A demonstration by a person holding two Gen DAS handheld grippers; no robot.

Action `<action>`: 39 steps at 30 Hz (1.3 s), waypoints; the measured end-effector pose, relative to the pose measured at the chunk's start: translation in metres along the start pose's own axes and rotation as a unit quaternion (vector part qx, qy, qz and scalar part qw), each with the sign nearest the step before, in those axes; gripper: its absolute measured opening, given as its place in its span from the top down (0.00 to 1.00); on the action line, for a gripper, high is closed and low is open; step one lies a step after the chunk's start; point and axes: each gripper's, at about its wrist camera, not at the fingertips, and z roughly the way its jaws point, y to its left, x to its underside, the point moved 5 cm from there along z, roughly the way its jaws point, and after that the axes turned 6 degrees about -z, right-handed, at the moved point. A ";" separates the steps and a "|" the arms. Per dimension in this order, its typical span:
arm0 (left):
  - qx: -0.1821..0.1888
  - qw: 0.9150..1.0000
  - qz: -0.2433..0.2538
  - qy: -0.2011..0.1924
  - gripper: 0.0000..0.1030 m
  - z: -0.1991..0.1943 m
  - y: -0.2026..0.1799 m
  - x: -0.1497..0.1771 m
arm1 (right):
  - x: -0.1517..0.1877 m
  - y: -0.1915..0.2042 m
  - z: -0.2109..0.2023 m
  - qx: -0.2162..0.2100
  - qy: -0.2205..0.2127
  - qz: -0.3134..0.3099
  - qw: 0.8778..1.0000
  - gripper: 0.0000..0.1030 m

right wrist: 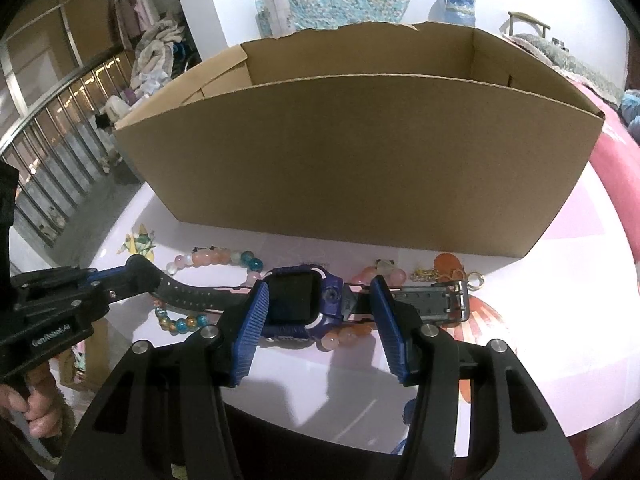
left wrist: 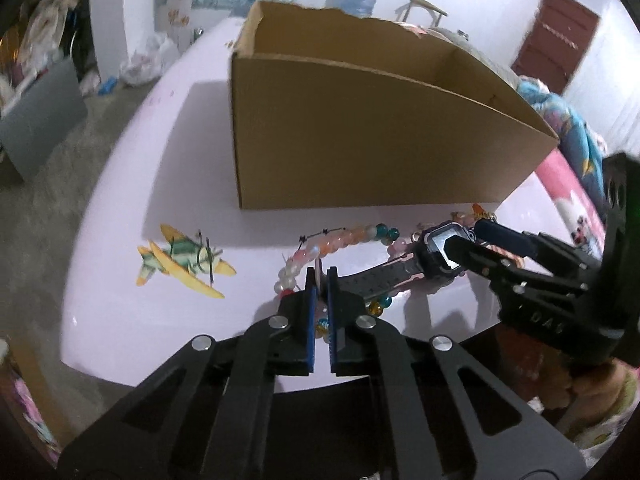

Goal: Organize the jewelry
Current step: 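Lift the black-strap watch with the right gripper toward the cardboard box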

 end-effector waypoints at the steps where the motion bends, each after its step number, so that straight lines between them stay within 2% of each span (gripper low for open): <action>1: -0.008 1.000 0.010 -0.003 0.96 -0.001 -0.002 0.000 | 0.000 -0.004 -0.007 -0.006 -0.006 0.007 1.000 0.50; 4: -0.022 0.999 0.027 -0.002 0.96 0.001 -0.005 0.001 | 0.007 -0.022 -0.030 -0.012 -0.021 0.030 0.999 0.50; 11: -0.029 0.999 0.028 0.010 0.96 0.007 -0.009 0.001 | 0.028 -0.074 -0.051 0.010 -0.009 0.114 0.993 0.50; 16: -0.033 0.999 0.025 0.013 0.96 0.010 -0.008 0.001 | 0.024 -0.095 -0.038 -0.035 -0.008 0.179 0.983 0.50; 18: -0.033 0.999 0.026 0.012 0.96 0.010 -0.008 0.001 | 0.021 -0.096 -0.030 -0.041 -0.004 0.183 0.982 0.53; 22: -0.033 0.999 0.025 0.013 0.96 0.012 -0.008 0.002 | 0.018 -0.097 -0.010 -0.030 0.018 0.171 0.985 0.66; 27: -0.032 0.999 0.027 0.013 0.96 0.013 -0.009 0.002 | 0.015 -0.086 -0.003 0.005 0.031 0.133 0.991 0.69; 31: -0.031 0.999 0.028 0.015 0.96 0.015 -0.009 0.002 | 0.011 -0.074 0.001 0.005 0.041 0.118 0.992 0.77; 35: -0.034 0.999 0.027 0.011 0.96 0.014 -0.008 0.002 | 0.011 -0.077 -0.006 -0.028 0.031 0.149 0.988 0.77; 39: -0.035 0.999 0.023 0.011 0.96 0.014 -0.006 0.003 | 0.011 -0.079 -0.013 -0.103 0.007 0.193 0.976 0.77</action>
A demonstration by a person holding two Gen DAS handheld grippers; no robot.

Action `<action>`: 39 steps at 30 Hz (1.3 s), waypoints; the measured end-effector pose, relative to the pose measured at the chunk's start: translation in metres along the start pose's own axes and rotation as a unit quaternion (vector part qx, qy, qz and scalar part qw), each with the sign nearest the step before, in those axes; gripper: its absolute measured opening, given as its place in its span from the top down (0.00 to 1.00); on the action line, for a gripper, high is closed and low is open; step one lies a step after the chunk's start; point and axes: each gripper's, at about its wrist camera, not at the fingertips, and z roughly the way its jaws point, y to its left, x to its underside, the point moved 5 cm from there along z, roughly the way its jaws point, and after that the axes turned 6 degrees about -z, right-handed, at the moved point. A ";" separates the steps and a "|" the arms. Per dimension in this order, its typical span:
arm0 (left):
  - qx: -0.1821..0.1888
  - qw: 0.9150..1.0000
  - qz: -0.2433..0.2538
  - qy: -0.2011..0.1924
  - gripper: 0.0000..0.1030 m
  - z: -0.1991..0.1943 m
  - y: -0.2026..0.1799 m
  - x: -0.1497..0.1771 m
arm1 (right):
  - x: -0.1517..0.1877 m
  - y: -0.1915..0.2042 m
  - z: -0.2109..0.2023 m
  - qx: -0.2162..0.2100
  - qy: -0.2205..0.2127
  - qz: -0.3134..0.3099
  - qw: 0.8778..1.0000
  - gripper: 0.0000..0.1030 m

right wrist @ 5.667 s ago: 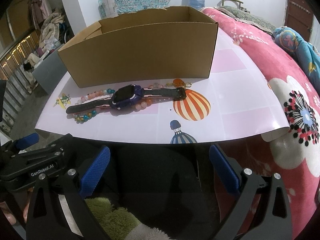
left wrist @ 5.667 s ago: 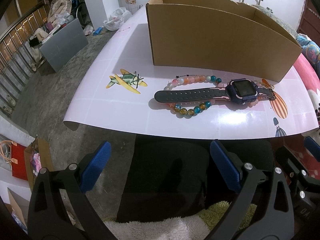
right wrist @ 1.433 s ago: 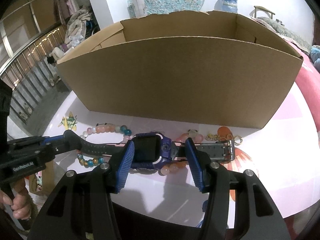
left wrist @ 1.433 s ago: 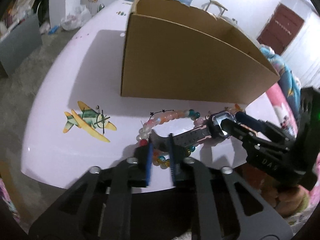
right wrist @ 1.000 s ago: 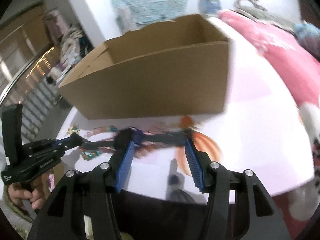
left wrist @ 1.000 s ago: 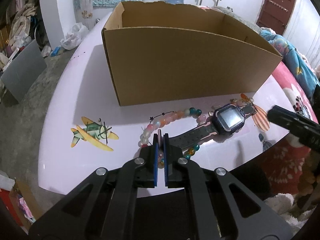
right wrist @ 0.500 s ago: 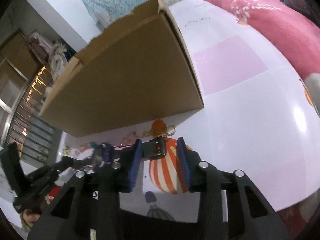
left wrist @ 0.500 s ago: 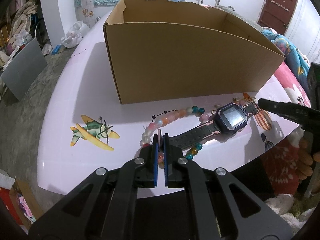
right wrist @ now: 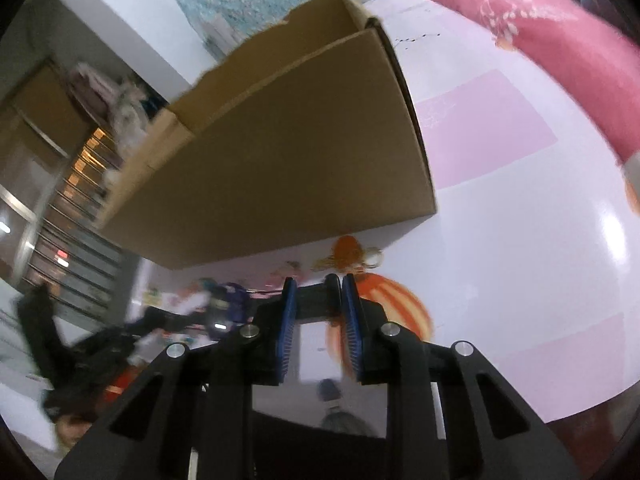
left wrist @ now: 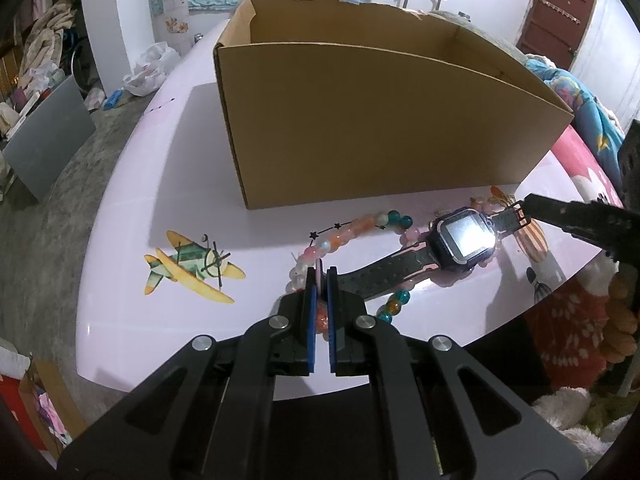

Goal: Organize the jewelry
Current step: 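Lift the black-strap watch with the right gripper toward the cardboard box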

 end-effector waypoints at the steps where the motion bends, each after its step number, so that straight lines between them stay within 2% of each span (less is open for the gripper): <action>1: 0.001 1.000 -0.001 0.000 0.96 0.000 0.000 0.000 | 0.000 -0.001 0.000 -0.028 -0.002 0.017 0.999 0.77; 3: 0.001 1.000 0.000 0.000 0.96 0.000 0.000 0.000 | 0.002 -0.001 0.003 -0.055 -0.003 0.037 0.998 0.77; 11: -0.003 1.000 0.000 0.001 0.96 0.001 0.000 0.000 | 0.003 0.002 0.013 0.000 -0.006 0.005 1.000 0.78; 13: -0.003 1.000 0.001 0.000 0.96 0.001 -0.001 -0.001 | 0.000 0.007 0.012 0.036 -0.004 -0.019 0.999 0.88; 15: -0.004 1.000 0.002 -0.003 0.96 0.000 -0.002 -0.001 | 0.001 0.005 0.010 0.053 -0.005 -0.038 0.998 0.93; 18: -0.005 1.000 0.007 -0.010 0.96 -0.003 -0.004 -0.001 | -0.001 0.009 0.006 0.067 -0.013 -0.054 0.996 0.96; 24: 0.015 0.999 0.019 -0.044 0.98 -0.024 -0.012 -0.010 | -0.005 0.017 -0.004 0.062 -0.038 -0.060 0.996 0.97; 30: 0.042 0.996 0.033 -0.071 0.98 -0.046 -0.025 -0.018 | -0.014 0.018 -0.032 0.052 -0.065 -0.069 0.994 0.98; 34: 0.029 0.996 0.047 -0.070 0.98 -0.044 -0.030 -0.016 | -0.013 0.011 -0.040 0.051 -0.062 -0.060 0.995 0.98; 36: 0.024 0.997 0.046 -0.065 0.98 -0.040 -0.029 -0.014 | -0.008 0.007 -0.033 0.039 -0.046 -0.043 0.997 0.94; 38: 0.018 0.997 0.044 -0.061 0.98 -0.037 -0.026 -0.011 | -0.003 0.001 -0.025 0.032 -0.027 -0.024 0.999 0.82; 39: 0.016 0.997 0.042 -0.058 0.98 -0.034 -0.025 -0.010 | 0.000 -0.001 -0.021 0.033 -0.020 -0.020 0.999 0.72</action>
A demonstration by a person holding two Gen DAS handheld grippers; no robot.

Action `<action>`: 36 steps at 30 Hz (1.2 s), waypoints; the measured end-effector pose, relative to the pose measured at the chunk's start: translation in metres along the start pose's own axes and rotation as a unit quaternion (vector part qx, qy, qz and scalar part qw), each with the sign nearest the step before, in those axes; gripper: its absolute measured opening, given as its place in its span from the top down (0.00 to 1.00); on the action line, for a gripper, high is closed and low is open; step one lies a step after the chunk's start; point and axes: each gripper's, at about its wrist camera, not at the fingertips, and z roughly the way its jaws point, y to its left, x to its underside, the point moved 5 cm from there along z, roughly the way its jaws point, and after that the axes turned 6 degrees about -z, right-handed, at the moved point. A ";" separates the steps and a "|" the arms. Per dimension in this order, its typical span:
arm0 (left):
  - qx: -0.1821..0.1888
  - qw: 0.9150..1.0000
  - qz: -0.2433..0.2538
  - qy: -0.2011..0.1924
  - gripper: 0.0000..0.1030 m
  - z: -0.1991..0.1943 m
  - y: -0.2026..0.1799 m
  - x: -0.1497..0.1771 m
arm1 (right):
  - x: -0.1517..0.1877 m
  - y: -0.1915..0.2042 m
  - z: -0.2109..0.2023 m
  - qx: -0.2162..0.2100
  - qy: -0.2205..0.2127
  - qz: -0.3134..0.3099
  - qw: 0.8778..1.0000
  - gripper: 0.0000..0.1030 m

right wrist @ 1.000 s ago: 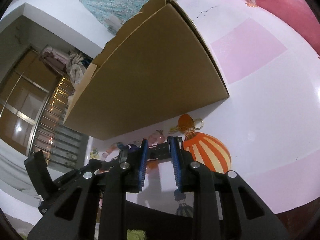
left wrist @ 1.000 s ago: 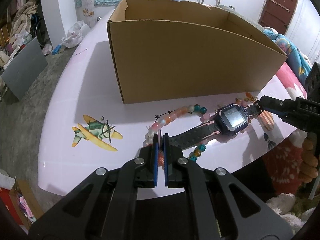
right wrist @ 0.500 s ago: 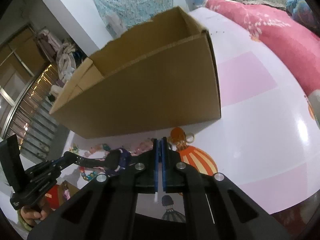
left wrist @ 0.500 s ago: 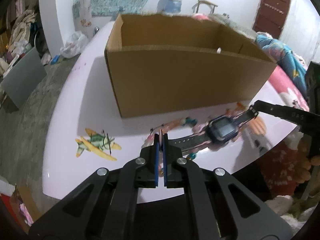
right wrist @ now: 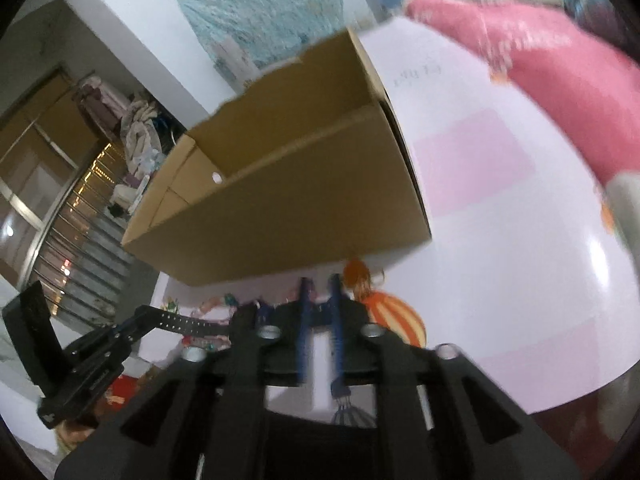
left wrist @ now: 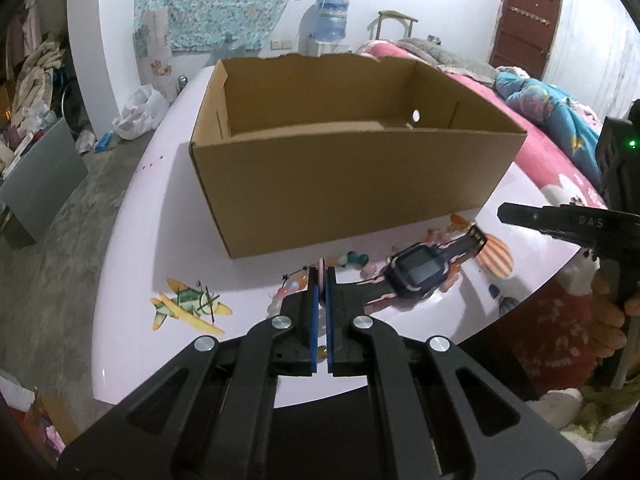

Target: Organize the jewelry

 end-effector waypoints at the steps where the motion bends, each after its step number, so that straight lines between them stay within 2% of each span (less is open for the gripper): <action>1: -0.001 1.000 -0.001 0.002 0.98 0.001 0.001 0.000 | 0.001 0.000 0.003 0.002 0.003 0.000 1.000 0.68; 7: -0.007 1.000 -0.003 0.012 0.98 0.008 0.008 0.001 | 0.006 -0.002 0.024 0.018 0.029 -0.009 0.999 0.68; 11: -0.006 1.000 -0.005 0.017 0.98 0.011 0.010 -0.001 | 0.004 -0.003 0.031 0.027 0.030 -0.014 0.999 0.68; 15: -0.007 1.000 -0.006 0.021 0.98 0.015 0.010 -0.001 | 0.002 -0.001 0.035 0.039 0.033 -0.025 0.998 0.82; 18: -0.006 1.000 -0.007 0.025 0.98 0.016 0.012 0.001 | 0.003 0.001 0.035 0.051 0.032 -0.038 0.997 0.87; 20: -0.005 1.000 -0.009 0.026 0.98 0.017 0.013 0.001 | 0.003 0.005 0.033 0.063 0.026 -0.049 0.996 0.89; 25: 0.001 1.000 -0.011 0.015 0.98 0.011 0.013 -0.002 | -0.004 0.008 0.018 0.056 0.005 -0.047 0.997 0.94; 31: 0.035 0.999 -0.016 -0.006 0.98 -0.008 0.005 -0.013 | -0.008 0.019 -0.003 0.048 -0.016 -0.059 0.997 0.95; 36: 0.048 0.998 -0.001 -0.034 0.98 -0.030 -0.005 -0.023 | -0.015 0.033 -0.029 0.048 -0.043 -0.078 0.995 0.95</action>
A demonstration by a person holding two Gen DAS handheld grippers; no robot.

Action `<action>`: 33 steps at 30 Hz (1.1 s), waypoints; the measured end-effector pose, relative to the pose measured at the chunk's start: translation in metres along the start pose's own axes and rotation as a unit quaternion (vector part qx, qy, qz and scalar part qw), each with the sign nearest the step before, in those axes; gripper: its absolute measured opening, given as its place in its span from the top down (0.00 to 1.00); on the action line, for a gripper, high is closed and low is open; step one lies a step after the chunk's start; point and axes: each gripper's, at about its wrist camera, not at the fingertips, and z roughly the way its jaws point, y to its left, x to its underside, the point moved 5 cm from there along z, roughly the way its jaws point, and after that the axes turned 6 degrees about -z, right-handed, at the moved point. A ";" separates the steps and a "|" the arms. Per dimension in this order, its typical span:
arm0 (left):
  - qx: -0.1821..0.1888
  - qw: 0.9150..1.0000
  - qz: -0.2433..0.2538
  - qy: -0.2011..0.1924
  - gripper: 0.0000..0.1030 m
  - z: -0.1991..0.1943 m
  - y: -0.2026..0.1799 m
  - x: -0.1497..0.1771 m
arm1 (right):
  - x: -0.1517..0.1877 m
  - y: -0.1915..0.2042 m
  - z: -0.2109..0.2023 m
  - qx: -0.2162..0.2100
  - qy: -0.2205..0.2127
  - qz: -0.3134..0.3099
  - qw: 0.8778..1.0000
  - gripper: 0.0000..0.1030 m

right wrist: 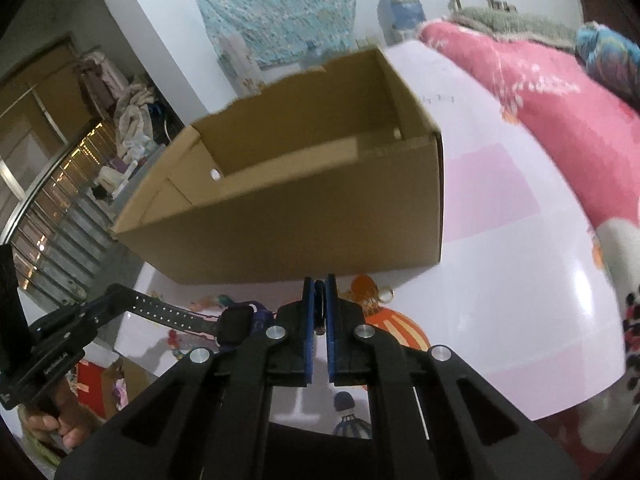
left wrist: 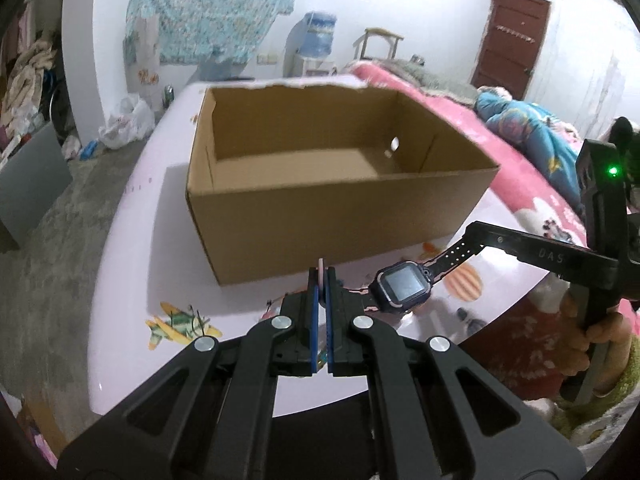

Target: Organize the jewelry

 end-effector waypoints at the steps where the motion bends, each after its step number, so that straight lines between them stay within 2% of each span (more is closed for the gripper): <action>1: 0.002 1.000 0.002 -0.004 0.98 -0.003 -0.001 -0.002 | -0.005 0.003 -0.010 0.002 -0.012 -0.008 1.000 0.95; 5: 0.020 0.999 0.003 -0.028 0.98 -0.023 -0.006 -0.016 | -0.015 0.011 -0.042 0.004 -0.044 -0.026 0.999 0.95; 10: 0.040 0.997 0.014 -0.068 0.98 -0.048 -0.014 -0.046 | -0.047 0.030 -0.075 -0.007 -0.085 -0.059 0.995 0.95; 14: 0.046 0.995 0.015 -0.089 0.98 -0.057 -0.016 -0.073 | -0.076 0.038 -0.080 -0.017 -0.100 -0.077 0.992 0.95; 20: 0.047 0.993 0.002 -0.105 0.98 -0.056 -0.006 -0.108 | -0.118 0.030 -0.072 -0.051 -0.100 -0.054 0.992 0.95; 24: 0.045 0.994 -0.008 -0.104 0.98 -0.054 -0.001 -0.112 | -0.123 0.029 -0.072 -0.070 -0.100 -0.040 0.992 0.95; 33: 0.052 0.994 -0.011 -0.090 0.98 -0.064 -0.005 -0.092 | -0.094 0.031 -0.078 -0.088 -0.084 -0.029 0.992 0.95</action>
